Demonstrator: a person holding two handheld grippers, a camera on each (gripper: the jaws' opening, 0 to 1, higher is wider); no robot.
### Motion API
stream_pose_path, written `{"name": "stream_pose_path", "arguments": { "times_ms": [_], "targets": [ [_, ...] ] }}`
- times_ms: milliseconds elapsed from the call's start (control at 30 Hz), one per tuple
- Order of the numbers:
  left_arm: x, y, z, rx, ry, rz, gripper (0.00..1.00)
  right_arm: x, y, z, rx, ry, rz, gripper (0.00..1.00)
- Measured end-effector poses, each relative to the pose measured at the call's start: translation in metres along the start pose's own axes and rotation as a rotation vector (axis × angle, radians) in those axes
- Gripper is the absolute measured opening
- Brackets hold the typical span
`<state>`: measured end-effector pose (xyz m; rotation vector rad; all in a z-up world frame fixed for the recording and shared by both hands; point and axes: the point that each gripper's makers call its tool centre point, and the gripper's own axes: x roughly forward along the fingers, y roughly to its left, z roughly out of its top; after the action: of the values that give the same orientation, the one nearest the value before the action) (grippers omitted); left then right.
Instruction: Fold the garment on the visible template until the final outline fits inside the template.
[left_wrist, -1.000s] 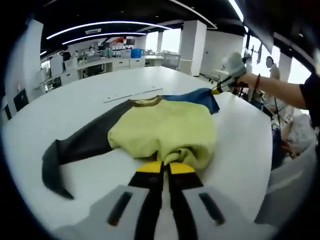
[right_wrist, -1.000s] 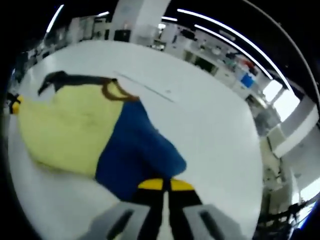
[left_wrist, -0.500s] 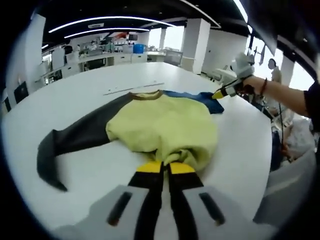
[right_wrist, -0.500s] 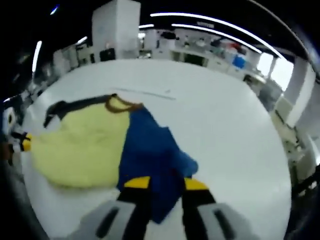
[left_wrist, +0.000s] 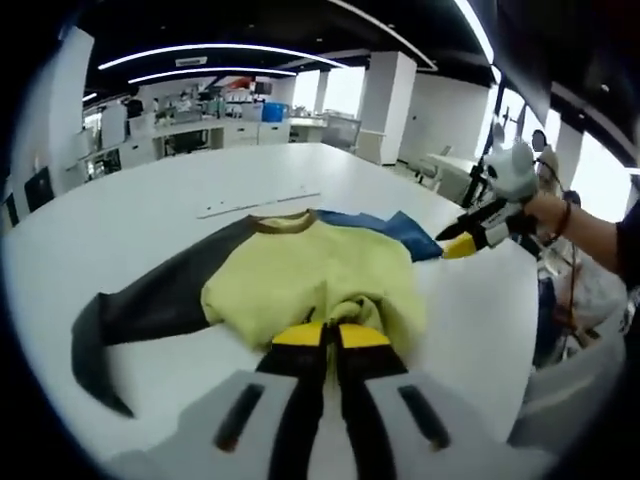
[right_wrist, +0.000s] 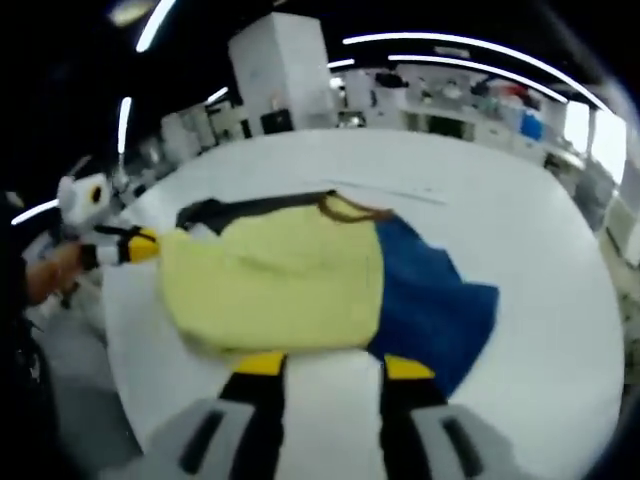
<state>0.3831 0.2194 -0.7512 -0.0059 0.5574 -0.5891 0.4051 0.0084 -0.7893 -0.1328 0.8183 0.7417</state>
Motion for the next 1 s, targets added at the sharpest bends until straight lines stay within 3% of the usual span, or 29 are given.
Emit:
{"name": "stream_pose_path", "arguments": {
  "times_ms": [233,400,533,700,900,1000],
  "targets": [
    [0.016,0.0,0.019,0.013,-0.016,-0.001,0.0,0.011,0.062,-0.012,-0.081,0.032,0.159,0.35],
    [0.032,0.001,0.024,0.006,-0.013,-0.001,0.0,0.027,0.086,-0.024,-0.119,0.059,0.22,0.35],
    [0.04,0.003,0.029,0.007,-0.011,0.002,0.0,0.037,0.092,-0.024,-0.187,0.046,0.214,0.34],
    [0.055,0.009,0.028,-0.003,0.0,0.005,0.0,0.048,0.102,-0.022,-0.2,0.035,0.249,0.34],
    [0.071,0.02,0.024,-0.014,-0.009,0.006,0.0,0.062,0.099,-0.022,-0.251,0.032,0.23,0.3],
    [0.076,0.024,0.022,-0.035,-0.006,0.014,0.0,0.065,0.096,-0.022,-0.258,0.028,0.211,0.23]
  ]
}}
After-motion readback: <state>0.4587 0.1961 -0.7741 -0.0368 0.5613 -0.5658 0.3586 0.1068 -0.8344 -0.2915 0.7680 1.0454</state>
